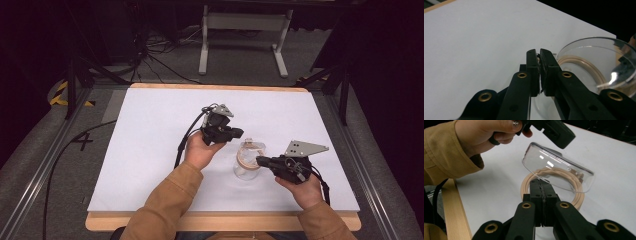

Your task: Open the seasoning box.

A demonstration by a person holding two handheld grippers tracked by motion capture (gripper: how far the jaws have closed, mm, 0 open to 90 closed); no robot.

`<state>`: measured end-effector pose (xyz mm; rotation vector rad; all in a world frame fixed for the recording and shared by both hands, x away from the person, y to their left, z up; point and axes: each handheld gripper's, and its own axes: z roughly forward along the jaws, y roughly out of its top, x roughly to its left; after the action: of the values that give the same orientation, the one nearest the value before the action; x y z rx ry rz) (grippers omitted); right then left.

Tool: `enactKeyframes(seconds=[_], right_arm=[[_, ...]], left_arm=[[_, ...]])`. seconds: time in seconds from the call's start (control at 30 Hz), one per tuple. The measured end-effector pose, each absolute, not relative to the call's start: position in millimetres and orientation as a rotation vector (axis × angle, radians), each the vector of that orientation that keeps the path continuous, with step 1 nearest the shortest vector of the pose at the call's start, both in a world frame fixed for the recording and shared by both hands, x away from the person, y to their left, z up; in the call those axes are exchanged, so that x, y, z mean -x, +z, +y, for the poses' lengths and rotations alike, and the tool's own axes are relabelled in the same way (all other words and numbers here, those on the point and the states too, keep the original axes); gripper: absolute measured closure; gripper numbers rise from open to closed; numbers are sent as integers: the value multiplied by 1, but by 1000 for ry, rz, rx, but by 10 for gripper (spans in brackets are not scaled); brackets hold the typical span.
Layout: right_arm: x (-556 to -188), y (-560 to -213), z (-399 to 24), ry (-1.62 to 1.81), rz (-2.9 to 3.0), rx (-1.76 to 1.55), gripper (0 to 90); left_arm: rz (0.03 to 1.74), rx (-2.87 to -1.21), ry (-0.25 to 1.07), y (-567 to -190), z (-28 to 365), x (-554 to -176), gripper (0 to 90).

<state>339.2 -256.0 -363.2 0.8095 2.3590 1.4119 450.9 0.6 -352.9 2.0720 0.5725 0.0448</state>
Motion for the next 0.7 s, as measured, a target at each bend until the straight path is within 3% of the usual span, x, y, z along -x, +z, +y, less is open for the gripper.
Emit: enactKeyframes(seconds=[0.7], right_arm=[[-365,-346,-259,1466,2308,-749,896]], left_arm=[[670,-2029,114,-345,56,-425,844]])
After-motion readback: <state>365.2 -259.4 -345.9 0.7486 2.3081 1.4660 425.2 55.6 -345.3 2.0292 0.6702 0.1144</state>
